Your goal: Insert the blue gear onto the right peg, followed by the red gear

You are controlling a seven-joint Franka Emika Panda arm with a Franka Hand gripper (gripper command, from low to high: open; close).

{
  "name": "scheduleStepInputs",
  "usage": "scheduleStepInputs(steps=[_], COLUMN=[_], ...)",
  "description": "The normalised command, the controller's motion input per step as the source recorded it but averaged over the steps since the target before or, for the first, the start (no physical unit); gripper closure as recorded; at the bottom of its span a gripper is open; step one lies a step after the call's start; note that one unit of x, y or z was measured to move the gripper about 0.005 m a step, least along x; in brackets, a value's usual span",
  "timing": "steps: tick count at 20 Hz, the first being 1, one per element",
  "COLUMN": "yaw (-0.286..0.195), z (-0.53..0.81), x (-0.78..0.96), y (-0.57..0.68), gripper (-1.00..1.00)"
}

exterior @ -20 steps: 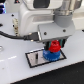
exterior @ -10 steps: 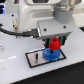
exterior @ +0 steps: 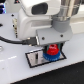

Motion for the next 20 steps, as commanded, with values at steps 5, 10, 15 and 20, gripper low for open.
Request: scheduleStepInputs(steps=[5, 10, 15, 20], yaw=[0.0, 0.0, 0.0, 0.0], z=[-0.08, 0.1, 0.3, 0.63], x=[0.18, 0.05, 0.02, 0.0], y=[0.04, 0.03, 0.07, 0.14], gripper=[-1.0, -1.0, -1.0, -1.0])
